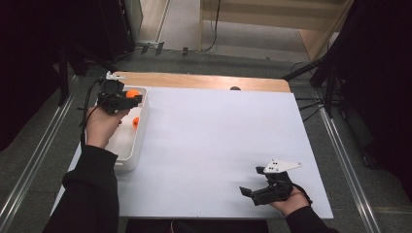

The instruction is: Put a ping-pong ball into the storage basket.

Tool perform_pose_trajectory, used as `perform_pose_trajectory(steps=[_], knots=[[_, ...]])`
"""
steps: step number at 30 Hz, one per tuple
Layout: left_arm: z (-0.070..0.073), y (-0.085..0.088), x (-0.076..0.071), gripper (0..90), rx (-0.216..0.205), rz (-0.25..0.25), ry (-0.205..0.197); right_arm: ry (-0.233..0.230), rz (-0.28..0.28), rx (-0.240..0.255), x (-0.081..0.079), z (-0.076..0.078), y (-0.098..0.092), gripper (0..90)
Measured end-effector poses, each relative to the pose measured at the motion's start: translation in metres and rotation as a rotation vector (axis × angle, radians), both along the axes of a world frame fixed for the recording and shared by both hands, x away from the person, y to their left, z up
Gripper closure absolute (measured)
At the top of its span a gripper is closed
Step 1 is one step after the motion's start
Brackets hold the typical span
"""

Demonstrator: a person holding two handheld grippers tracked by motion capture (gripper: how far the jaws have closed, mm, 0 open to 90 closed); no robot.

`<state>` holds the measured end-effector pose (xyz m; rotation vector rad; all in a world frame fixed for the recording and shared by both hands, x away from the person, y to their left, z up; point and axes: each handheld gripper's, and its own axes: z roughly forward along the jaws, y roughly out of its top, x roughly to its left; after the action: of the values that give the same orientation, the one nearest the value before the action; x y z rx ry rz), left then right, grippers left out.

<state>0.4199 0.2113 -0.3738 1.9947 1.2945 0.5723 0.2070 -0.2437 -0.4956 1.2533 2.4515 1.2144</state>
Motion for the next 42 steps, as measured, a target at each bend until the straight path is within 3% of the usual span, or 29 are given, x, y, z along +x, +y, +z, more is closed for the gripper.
perform_pose_trajectory(steps=[17,36,42], knots=[[-0.009,0.003,0.012,50.1,0.01,0.023,-0.02,0.0,-0.003,-0.003,0.0,-0.001,0.0,0.0],[-0.018,0.005,0.022,50.0,-0.007,0.056,-0.046,0.003,-0.003,-0.003,0.001,-0.001,-0.001,0.0],[-0.023,0.006,0.027,50.0,-0.002,0.061,-0.036,0.003,-0.003,-0.006,0.001,-0.001,-0.001,0.0]])
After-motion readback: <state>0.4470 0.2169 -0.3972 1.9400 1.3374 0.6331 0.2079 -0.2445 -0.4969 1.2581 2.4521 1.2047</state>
